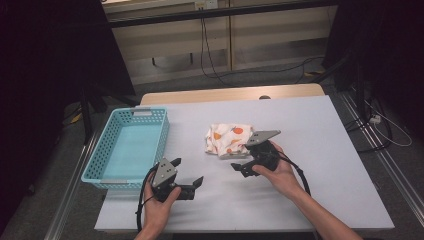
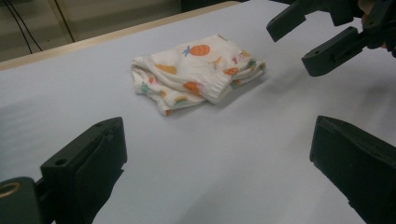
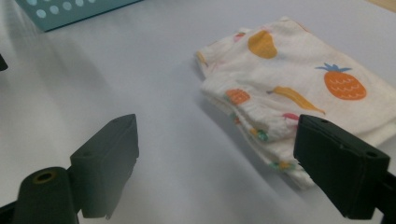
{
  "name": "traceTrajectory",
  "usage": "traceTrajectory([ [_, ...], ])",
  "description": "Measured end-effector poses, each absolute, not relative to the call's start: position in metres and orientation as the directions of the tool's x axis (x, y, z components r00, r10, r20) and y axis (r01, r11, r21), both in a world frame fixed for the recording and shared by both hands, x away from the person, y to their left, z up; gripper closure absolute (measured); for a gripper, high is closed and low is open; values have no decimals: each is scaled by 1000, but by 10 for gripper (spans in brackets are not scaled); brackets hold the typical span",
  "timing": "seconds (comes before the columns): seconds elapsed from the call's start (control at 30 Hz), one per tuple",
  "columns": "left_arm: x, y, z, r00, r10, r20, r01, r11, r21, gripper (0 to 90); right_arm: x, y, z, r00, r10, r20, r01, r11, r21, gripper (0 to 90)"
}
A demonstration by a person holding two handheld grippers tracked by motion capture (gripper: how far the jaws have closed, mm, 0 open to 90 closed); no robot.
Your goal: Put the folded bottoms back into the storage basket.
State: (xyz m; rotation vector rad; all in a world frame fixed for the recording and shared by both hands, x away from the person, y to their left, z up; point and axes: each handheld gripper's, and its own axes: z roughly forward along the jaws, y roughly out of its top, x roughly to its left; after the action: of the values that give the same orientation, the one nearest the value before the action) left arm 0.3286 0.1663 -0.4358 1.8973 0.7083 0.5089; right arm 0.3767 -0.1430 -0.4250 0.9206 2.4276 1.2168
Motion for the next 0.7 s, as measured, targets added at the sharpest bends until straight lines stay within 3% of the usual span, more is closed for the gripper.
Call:
traceTrajectory([
  [0.43, 329, 166, -436, 741, 670, 42, 246, -329, 912, 40, 404, -120, -430, -795, 606, -8, 391, 523, 757, 249],
  [0.53, 328, 165, -437, 741, 671, 38, 248, -326, 912, 40, 411, -115, -432, -805, 592, -17, 385, 545, 745, 316],
  [0.57, 329, 165, -437, 742, 669, 34, 251, -324, 912, 40, 416, -112, -433, -815, 579, -12, 383, 555, 739, 408],
  [0.7, 329, 165, -437, 742, 669, 43, 248, -334, 909, 40, 424, -108, -435, -822, 568, -33, 374, 582, 722, 451],
])
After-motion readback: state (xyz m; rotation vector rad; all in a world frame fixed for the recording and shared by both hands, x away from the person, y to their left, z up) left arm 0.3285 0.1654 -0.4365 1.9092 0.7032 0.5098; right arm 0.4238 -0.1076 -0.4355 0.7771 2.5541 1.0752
